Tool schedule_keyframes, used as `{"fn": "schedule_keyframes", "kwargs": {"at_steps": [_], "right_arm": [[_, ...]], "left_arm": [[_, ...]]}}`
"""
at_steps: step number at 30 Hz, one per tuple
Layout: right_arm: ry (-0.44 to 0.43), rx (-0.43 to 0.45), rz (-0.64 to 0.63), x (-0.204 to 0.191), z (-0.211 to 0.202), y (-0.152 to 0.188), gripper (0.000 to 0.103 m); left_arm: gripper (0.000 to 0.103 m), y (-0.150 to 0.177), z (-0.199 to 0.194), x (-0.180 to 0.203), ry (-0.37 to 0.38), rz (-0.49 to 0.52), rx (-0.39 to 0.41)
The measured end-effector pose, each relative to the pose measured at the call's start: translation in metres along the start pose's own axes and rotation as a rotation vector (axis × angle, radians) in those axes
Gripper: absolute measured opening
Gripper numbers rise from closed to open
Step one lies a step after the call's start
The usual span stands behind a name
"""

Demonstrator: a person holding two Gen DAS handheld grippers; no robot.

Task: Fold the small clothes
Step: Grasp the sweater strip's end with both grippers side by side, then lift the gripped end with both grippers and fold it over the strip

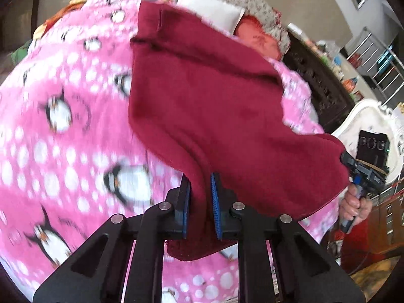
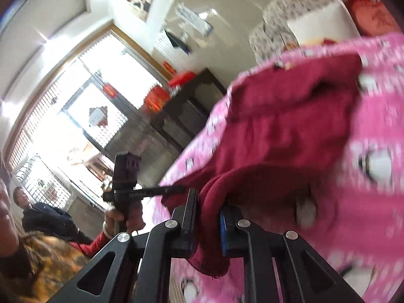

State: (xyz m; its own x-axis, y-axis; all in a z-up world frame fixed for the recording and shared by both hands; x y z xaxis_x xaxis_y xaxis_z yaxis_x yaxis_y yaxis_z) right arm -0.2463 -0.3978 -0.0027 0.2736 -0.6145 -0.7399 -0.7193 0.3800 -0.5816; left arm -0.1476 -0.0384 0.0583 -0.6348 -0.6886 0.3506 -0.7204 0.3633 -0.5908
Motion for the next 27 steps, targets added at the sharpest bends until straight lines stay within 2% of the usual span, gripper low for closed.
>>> {"fn": "schedule_keyframes", "kwargs": {"at_steps": [4,8,10,13,15,17,19,21,23,24,25,26,27], "right_arm": [[0.0,0.093,-0.031,-0.002,0.008,-0.047,0.014],[0.017,0.185,-0.019,0.006,0.013,-0.105,0.011],[0.067,0.232,-0.013,0.017,0.022,-0.139,0.011],[0.14,0.272,0.022,0.041,0.033,-0.182,0.011],[0.23,0.297,0.058,0.067,0.052,-0.207,0.011],[0.289,0.302,0.12,0.097,0.073,-0.228,0.011],[0.349,0.298,0.181,0.128,0.09,-0.248,0.011],[0.423,0.23,0.221,0.154,0.108,-0.264,0.011],[0.408,0.216,0.274,0.164,0.108,-0.27,0.012],[0.363,0.24,0.286,0.162,0.099,-0.268,0.017],[0.345,0.256,0.276,0.157,0.092,-0.265,0.026],[0.347,0.265,0.261,0.151,0.086,-0.262,0.028],[0.364,0.27,0.237,0.144,0.08,-0.259,0.029]], "left_arm": [[0.014,-0.052,-0.007,-0.001,-0.001,0.028,0.082],[0.014,-0.127,0.001,-0.013,0.001,0.027,0.157],[0.014,-0.16,0.01,-0.021,-0.001,0.021,0.175],[0.011,-0.211,0.039,-0.04,-0.073,-0.002,0.196],[0.011,-0.235,0.06,-0.056,-0.099,-0.04,0.196],[0.011,-0.256,0.079,-0.071,-0.169,-0.056,0.199],[0.011,-0.269,0.09,-0.086,-0.214,-0.085,0.201],[0.011,-0.274,0.099,-0.097,-0.208,-0.112,0.185],[0.011,-0.273,0.098,-0.105,-0.149,-0.15,0.177],[0.011,-0.269,0.094,-0.106,-0.11,-0.167,0.181],[0.016,-0.265,0.09,-0.107,-0.083,-0.172,0.186],[0.02,-0.261,0.086,-0.104,-0.067,-0.156,0.182],[0.032,-0.258,0.084,-0.1,-0.075,-0.135,0.175]]}}
Point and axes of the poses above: each gripper's, at about its wrist camera, not at the fingertips, and z roughly the way its jaws point, x to its right, y to its underside, the point moved 1 cm from there along z, roughly the way its jaws point, and after that the axes turned 11 degrees about z, right-handed, at the moved point
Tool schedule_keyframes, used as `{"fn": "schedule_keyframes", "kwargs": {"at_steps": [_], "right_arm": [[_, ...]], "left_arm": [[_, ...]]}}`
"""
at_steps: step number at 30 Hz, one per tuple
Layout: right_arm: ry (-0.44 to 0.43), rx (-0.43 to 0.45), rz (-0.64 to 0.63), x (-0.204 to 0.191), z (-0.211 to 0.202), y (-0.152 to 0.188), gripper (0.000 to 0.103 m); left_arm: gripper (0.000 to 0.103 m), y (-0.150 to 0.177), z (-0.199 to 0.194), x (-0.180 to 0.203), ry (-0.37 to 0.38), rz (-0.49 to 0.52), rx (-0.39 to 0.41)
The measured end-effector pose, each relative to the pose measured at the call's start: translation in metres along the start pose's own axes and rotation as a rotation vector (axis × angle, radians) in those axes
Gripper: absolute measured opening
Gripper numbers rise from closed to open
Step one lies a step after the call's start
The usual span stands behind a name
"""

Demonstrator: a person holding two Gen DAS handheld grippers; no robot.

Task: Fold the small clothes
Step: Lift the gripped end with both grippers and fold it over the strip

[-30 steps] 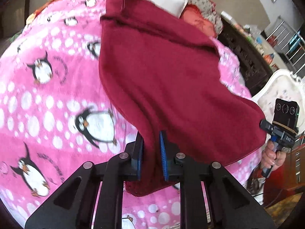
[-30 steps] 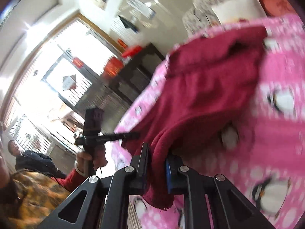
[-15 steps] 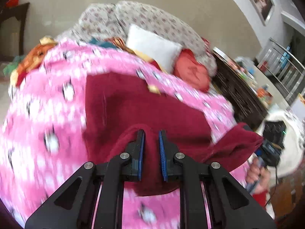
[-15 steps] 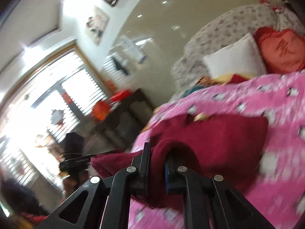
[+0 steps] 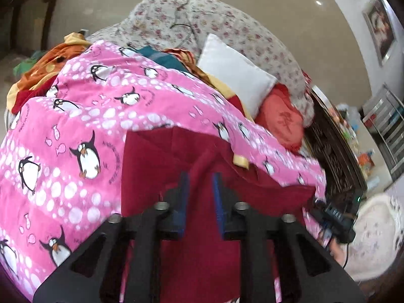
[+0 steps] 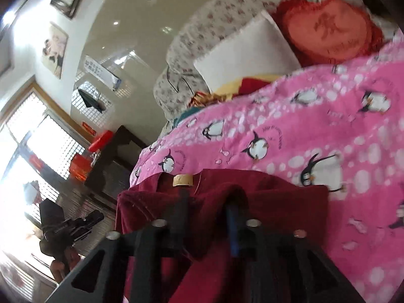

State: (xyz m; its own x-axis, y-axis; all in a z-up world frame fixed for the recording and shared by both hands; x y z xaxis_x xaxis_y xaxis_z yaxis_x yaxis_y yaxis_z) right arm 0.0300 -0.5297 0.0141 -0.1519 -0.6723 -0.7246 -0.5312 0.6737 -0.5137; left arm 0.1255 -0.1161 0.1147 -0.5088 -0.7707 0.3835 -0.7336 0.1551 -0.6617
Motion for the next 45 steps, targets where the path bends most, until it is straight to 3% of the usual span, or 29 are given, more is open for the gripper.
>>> {"fn": "schedule_keyframes", "kwargs": {"at_steps": [1,3,6,13,16,19,20,21,22,24,28,31,35,38,39,41,42,43,45], "right_arm": [[0.015,0.008,-0.021,-0.003,-0.008,0.002,0.031],[0.046,0.035,-0.044,-0.006,-0.02,0.005,0.047],[0.078,0.097,-0.079,-0.009,-0.04,0.005,0.049],[0.108,0.047,-0.192,-0.013,-0.023,0.015,0.061],[0.127,0.065,-0.164,-0.002,-0.011,0.008,0.064],[0.109,0.01,-0.117,0.008,0.012,-0.001,0.064],[0.091,-0.015,-0.116,0.007,0.018,-0.001,0.064],[0.061,-0.036,-0.135,0.003,0.025,0.0,0.053],[0.055,-0.034,-0.158,0.0,0.028,0.001,0.035],[0.079,-0.008,-0.207,-0.009,0.03,0.001,0.011],[0.013,0.022,-0.193,-0.023,0.017,-0.005,0.011],[0.024,0.083,-0.222,-0.035,0.0,-0.013,0.011],[0.13,0.1,-0.204,-0.026,0.004,-0.025,0.011],[0.254,0.055,-0.2,-0.006,0.032,-0.023,0.011],[0.278,0.029,-0.173,0.004,0.04,-0.021,0.012],[0.292,0.004,-0.119,0.015,0.042,-0.019,0.025],[0.28,0.022,-0.105,0.016,0.031,-0.016,0.038],[0.261,0.037,-0.104,0.015,0.022,-0.013,0.045],[0.197,0.038,-0.125,0.007,-0.006,0.002,0.045]], "left_arm": [[0.044,0.003,-0.002,0.003,-0.018,0.027,-0.007],[0.052,0.01,-0.001,0.012,-0.034,0.078,-0.024],[0.054,0.011,0.008,0.018,-0.017,0.092,-0.036],[0.055,-0.01,0.051,0.023,-0.021,0.104,-0.071],[0.055,-0.013,0.07,0.019,-0.017,0.084,-0.099],[0.054,-0.014,0.079,0.02,-0.025,0.108,-0.107],[0.051,-0.014,0.079,0.022,-0.036,0.127,-0.108],[0.032,-0.013,0.079,0.024,-0.04,0.143,-0.106],[0.015,-0.014,0.079,0.026,-0.038,0.159,-0.111],[0.011,-0.015,0.076,0.031,-0.045,0.191,-0.103],[0.006,-0.028,0.061,0.036,-0.066,0.225,-0.045],[0.006,-0.045,0.049,0.027,-0.099,0.196,0.013],[0.006,-0.06,0.061,0.005,-0.169,0.145,0.008],[0.006,-0.058,0.089,-0.006,-0.209,0.112,-0.042],[0.006,-0.056,0.098,-0.011,-0.19,0.08,-0.067],[0.007,-0.051,0.1,-0.018,-0.15,0.03,-0.079],[0.007,-0.05,0.095,-0.018,-0.129,0.019,-0.063],[0.012,-0.049,0.088,-0.018,-0.111,0.017,-0.048],[0.018,-0.043,0.068,-0.015,-0.094,0.031,-0.036]]}}
Point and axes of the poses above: each gripper's, at about its wrist camera, not at the fingertips, and z roughly the way its jaws point, x to its right, y to its underside, the point moved 1 cm from there along z, roughly the way its jaws point, and after that the axes turned 11 degrees about z, right-handed, at the moved point
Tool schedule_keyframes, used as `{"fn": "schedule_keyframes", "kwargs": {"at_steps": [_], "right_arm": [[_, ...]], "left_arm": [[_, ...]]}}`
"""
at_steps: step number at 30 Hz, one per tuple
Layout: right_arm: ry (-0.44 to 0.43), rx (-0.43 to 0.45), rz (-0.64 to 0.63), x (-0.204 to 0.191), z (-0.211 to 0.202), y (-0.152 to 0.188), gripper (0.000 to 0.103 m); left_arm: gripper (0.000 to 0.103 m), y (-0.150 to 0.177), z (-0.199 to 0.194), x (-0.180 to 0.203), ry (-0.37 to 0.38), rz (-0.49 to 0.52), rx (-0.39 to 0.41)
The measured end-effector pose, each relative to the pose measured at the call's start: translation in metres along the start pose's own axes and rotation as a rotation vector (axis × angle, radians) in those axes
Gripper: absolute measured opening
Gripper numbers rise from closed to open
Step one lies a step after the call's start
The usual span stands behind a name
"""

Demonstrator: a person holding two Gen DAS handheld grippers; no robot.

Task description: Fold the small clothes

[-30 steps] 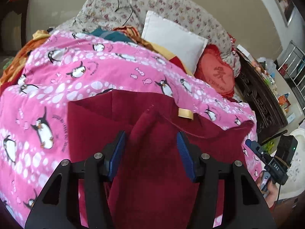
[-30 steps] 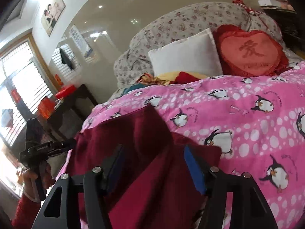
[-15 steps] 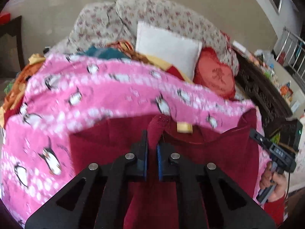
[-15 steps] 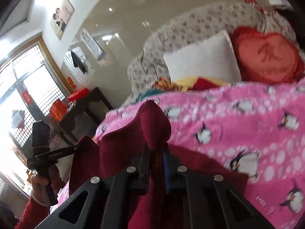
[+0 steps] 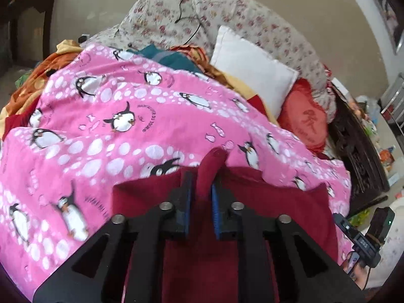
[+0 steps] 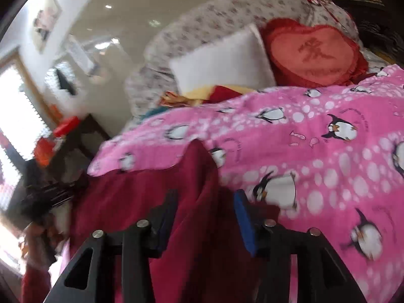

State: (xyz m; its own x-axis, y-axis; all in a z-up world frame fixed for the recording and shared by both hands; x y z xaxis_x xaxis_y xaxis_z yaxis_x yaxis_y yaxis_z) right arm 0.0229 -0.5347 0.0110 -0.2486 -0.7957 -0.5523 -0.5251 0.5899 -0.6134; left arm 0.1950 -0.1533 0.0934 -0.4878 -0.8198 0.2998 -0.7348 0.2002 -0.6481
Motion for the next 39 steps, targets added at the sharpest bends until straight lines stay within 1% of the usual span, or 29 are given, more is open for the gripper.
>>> {"fn": "schedule_keyframes", "kwargs": {"at_steps": [1,3,6,8,10,12,15,16,17,18,19,20,21,22,23,24,25,28,29,31,32,33,35,37,39], "right_arm": [[-0.012,-0.01,-0.015,-0.002,-0.009,0.007,0.045],[-0.035,-0.042,-0.068,-0.008,-0.034,0.031,0.045],[-0.039,-0.098,-0.145,-0.012,-0.056,0.073,0.045],[-0.059,-0.114,-0.168,-0.014,-0.062,0.093,0.045],[-0.089,-0.13,-0.187,-0.015,-0.067,0.112,0.045],[-0.091,-0.126,-0.206,-0.015,-0.069,0.125,0.045],[-0.093,-0.12,-0.21,-0.014,-0.059,0.134,0.045],[-0.097,-0.12,-0.195,-0.012,-0.054,0.133,0.044],[-0.105,-0.127,-0.172,-0.008,-0.047,0.134,0.039],[-0.107,-0.139,-0.155,-0.005,-0.041,0.135,0.024],[-0.099,-0.14,-0.16,-0.004,-0.038,0.135,0.011],[-0.096,-0.138,-0.171,-0.005,-0.037,0.135,0.009],[-0.095,-0.131,-0.185,-0.007,-0.041,0.135,0.008],[-0.096,-0.123,-0.194,-0.009,-0.045,0.134,0.008],[-0.101,-0.111,-0.21,-0.013,-0.053,0.133,0.008],[-0.105,-0.099,-0.227,-0.016,-0.06,0.128,0.008],[-0.106,-0.087,-0.243,-0.018,-0.067,0.126,0.007],[-0.074,-0.078,-0.258,-0.013,-0.078,0.121,0.007],[-0.053,-0.085,-0.251,-0.007,-0.076,0.123,0.007],[0.02,-0.118,-0.245,0.006,-0.063,0.129,0.006],[0.036,-0.138,-0.232,0.014,-0.057,0.135,0.006],[0.02,-0.147,-0.204,0.019,-0.056,0.137,0.006],[0.008,-0.142,-0.19,0.02,-0.063,0.134,0.006],[0.025,-0.122,-0.198,0.015,-0.075,0.127,0.006],[0.062,-0.062,-0.206,0.009,-0.093,0.122,0.008]], "left_arm": [[0.026,0.005,-0.009,0.001,0.009,0.007,-0.004],[0.035,0.02,-0.031,0.004,0.055,0.023,-0.011],[0.041,0.054,-0.066,0.012,0.097,0.081,0.008],[0.047,0.078,-0.083,0.016,0.117,0.109,0.013],[0.063,0.101,-0.092,0.017,0.129,0.111,0.011],[0.064,0.123,-0.094,0.016,0.113,0.104,-0.002],[0.064,0.148,-0.083,0.013,0.057,0.124,-0.044],[0.064,0.152,-0.078,0.011,0.052,0.122,-0.054],[0.064,0.158,-0.071,0.009,0.051,0.109,-0.07],[0.064,0.162,-0.065,0.008,0.056,0.102,-0.084],[0.063,0.165,-0.058,0.009,0.061,0.109,-0.099],[0.059,0.166,-0.056,0.011,0.043,0.128,-0.102],[0.042,0.166,-0.055,0.013,0.018,0.15,-0.1],[0.026,0.164,-0.055,0.014,-0.002,0.17,-0.103],[0.023,0.161,-0.055,0.012,0.001,0.178,-0.111],[0.022,0.159,-0.056,0.009,0.013,0.172,-0.111],[0.017,0.156,-0.059,0.006,0.024,0.158,-0.106],[0.016,0.156,-0.062,-0.002,0.009,0.148,-0.089],[0.016,0.159,-0.061,-0.005,0.013,0.142,-0.088],[0.016,0.162,-0.057,-0.006,0.013,0.13,-0.095],[0.016,0.164,-0.055,-0.007,0.011,0.128,-0.099],[0.016,0.165,-0.054,-0.006,0.005,0.131,-0.098],[0.016,0.165,-0.057,-0.003,-0.007,0.14,-0.095],[0.016,0.163,-0.063,-0.001,-0.014,0.141,-0.095],[0.016,0.16,-0.076,0.004,-0.045,0.168,-0.068]]}}
Point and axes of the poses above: each gripper's, at about its wrist camera, not at the fingertips, and z roughly the way its jaws point, x to its right, y to its underside, the point moved 1 cm from there along z, roughly the way its jaws point, and after that the axes turned 11 degrees about z, right-handed, at the moved point
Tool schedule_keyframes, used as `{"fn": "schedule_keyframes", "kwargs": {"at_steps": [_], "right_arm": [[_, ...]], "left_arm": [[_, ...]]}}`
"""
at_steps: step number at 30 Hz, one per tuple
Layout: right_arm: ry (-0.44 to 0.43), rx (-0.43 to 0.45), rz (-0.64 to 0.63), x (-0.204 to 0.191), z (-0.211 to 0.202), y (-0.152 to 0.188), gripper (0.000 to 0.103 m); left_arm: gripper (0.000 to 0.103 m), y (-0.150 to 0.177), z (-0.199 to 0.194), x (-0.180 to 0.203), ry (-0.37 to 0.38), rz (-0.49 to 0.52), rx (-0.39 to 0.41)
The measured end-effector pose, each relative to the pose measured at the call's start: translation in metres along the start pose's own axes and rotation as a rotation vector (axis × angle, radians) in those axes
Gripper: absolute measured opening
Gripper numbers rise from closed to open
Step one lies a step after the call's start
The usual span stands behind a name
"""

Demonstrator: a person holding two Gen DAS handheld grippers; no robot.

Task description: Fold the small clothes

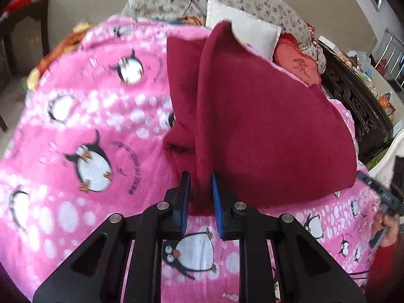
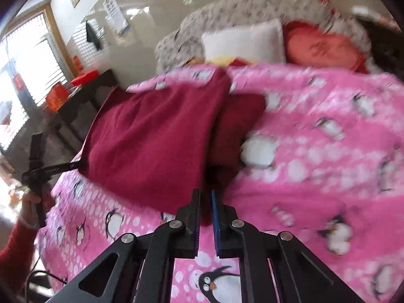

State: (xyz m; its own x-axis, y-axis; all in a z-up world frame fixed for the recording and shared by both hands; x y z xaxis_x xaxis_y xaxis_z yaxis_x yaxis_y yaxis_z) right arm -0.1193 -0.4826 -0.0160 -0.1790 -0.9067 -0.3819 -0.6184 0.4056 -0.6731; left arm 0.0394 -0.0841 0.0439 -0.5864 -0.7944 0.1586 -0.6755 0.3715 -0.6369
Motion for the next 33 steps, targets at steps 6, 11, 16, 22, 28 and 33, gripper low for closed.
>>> {"fn": "schedule_keyframes", "kwargs": {"at_steps": [6,11,16,22,28,33], "right_arm": [[-0.045,0.099,-0.003,-0.025,-0.012,-0.036,0.022],[-0.051,0.078,-0.025,-0.059,0.047,-0.075,0.03],[-0.006,0.054,0.034,-0.056,0.097,-0.119,0.03],[0.201,-0.066,0.103,-0.018,0.163,-0.155,0.03],[0.153,-0.059,0.145,-0.004,0.155,-0.153,0.03],[0.157,0.027,0.079,-0.019,0.112,-0.143,0.031]], "left_arm": [[0.016,-0.032,-0.021,0.017,-0.021,0.048,0.09],[0.016,-0.08,0.006,0.02,0.01,-0.005,0.107],[0.016,-0.127,0.044,-0.002,0.009,-0.106,0.1],[0.016,-0.151,0.089,-0.041,-0.012,-0.247,0.05],[0.016,-0.148,0.085,-0.033,-0.042,-0.201,0.071],[0.016,-0.125,0.05,-0.026,-0.045,-0.198,0.1]]}}
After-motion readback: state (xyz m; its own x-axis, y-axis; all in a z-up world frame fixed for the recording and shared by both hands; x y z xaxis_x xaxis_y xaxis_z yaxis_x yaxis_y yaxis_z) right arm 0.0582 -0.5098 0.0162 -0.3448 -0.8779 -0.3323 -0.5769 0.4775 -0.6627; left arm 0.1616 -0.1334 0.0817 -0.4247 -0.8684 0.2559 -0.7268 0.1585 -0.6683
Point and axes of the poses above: each gripper's, at about its wrist camera, not at the fingertips, and z roughly the way its jaws point, x to its right, y to its underside, the point moved 1 cm from there along z, roughly the way its jaws point, and after that the axes turned 11 degrees about z, right-handed, at the moved point
